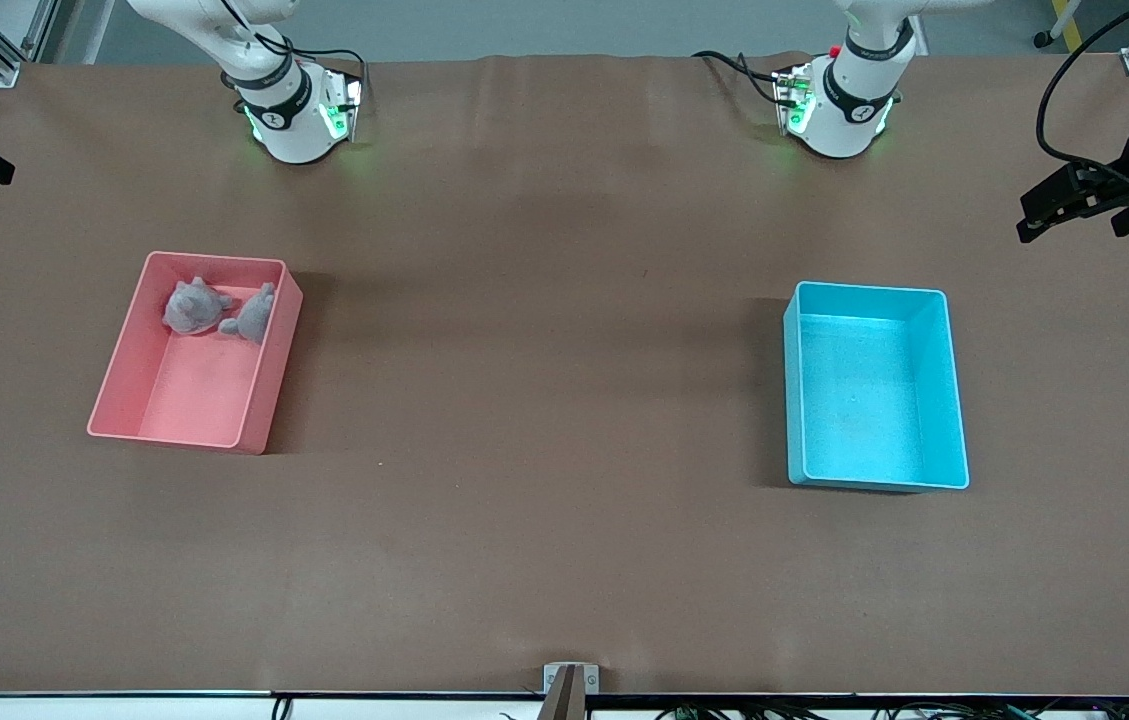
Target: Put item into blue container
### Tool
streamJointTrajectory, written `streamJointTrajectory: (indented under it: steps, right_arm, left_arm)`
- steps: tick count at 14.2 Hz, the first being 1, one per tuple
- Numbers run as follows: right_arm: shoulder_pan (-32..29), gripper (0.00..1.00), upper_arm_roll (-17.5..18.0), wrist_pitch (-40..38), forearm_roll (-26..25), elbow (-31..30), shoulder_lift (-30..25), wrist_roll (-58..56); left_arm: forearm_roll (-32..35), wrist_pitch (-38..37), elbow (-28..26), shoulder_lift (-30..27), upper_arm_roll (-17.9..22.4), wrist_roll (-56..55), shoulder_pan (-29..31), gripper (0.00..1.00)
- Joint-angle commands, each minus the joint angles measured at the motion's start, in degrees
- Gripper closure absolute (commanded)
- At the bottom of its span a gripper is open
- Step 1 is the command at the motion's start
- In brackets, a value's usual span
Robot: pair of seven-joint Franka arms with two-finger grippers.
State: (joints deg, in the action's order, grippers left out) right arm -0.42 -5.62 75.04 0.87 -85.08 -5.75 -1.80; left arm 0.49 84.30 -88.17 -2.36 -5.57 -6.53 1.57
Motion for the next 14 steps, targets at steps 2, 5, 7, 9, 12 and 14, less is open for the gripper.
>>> streamJointTrajectory:
  steps: [2,5,7,9,12,14]
  right_arm:
    - [0.0,0.0,0.0,-0.1,-0.1,0.2,0.2,-2.2]
    - [-0.1,0.0,0.0,0.0,-0.3,0.2,0.1,-3.6]
    - [0.0,0.0,0.0,-0.2,-0.3,0.2,0.1,-3.5]
    - [0.0,0.0,-0.1,-0.2,-0.3,0.2,0.1,-3.5]
    - [-0.3,0.0,-0.3,-0.3,-0.7,0.2,0.2,-3.4]
    - [-0.3,0.0,-0.3,-0.4,-0.7,0.2,0.3,-3.3]
  left_arm:
    - [0.3,-0.8,1.3,0.6,-0.4,0.4,0.1,0.0]
    - [0.9,-0.8,2.6,1.2,-0.6,0.5,0.2,0.0]
    - [2.7,-0.8,5.4,2.5,-0.5,0.5,0.4,0.0]
    - [2.7,-0.8,5.4,2.6,-0.6,0.5,0.2,0.0]
    - [2.3,-0.9,5.4,2.6,-0.7,0.5,0.4,0.0]
    - [1.8,-0.9,5.2,2.5,-0.7,0.6,0.5,0.0]
